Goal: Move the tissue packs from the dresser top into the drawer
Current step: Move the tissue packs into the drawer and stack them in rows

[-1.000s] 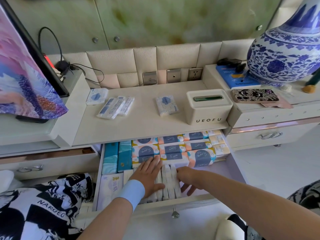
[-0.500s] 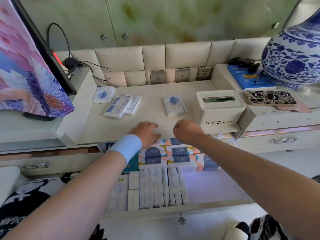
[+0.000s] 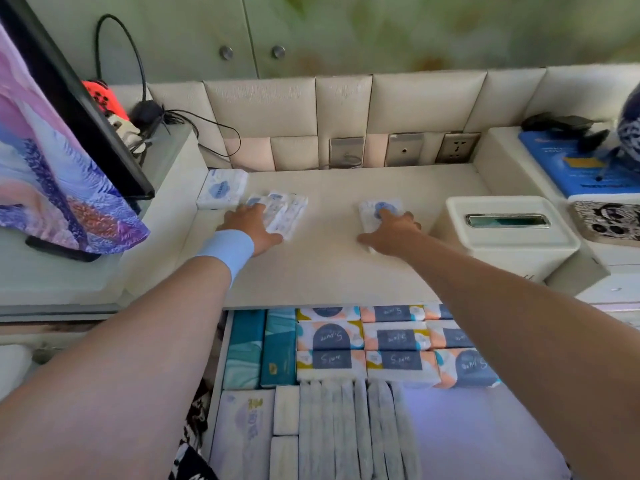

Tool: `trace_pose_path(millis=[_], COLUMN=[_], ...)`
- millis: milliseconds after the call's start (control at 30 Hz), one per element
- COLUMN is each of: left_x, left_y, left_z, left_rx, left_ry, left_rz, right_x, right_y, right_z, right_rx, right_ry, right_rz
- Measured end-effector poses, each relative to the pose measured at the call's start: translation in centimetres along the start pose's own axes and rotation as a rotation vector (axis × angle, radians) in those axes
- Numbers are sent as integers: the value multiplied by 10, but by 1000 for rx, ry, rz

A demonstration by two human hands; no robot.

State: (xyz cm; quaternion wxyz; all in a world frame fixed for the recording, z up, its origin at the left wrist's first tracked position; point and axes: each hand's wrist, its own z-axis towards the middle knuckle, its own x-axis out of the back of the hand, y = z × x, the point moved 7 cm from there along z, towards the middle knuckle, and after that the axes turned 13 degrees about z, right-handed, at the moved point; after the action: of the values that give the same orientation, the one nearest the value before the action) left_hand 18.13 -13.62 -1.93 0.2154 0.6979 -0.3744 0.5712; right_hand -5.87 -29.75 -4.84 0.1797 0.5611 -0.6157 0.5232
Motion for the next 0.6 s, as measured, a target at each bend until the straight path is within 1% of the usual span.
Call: trace_pose_path(millis=[33, 100, 167, 233, 300, 367, 467, 600], left_x=[-3, -12, -22, -27, -25, -21, -17, -18], left_y=[-4, -8, -6, 0, 6, 13, 33, 55], left_z=[7, 19, 28, 35, 36, 33, 21, -2], left_rx=[27, 73, 91, 87, 83, 59, -25, -130], left_ry=[-19, -71, -127, -149, -138, -118, -102, -105], left_rz=[-11, -56, -99, -87, -77, -74, -45, -7], right_x=[-4, -13, -24, -31, -32, -31, -31, -30], right_y=[-3, -15, -28, -37, -41, -42, -39, -19], right_z=[4, 7, 6, 6, 5, 4, -3, -16], right_rx=[12, 117, 244, 310, 325, 323, 351, 373], right_ry=[21, 93, 140, 150, 132, 108, 93, 75], right_rz=[-25, -81, -80, -55, -44, -91, -231, -237])
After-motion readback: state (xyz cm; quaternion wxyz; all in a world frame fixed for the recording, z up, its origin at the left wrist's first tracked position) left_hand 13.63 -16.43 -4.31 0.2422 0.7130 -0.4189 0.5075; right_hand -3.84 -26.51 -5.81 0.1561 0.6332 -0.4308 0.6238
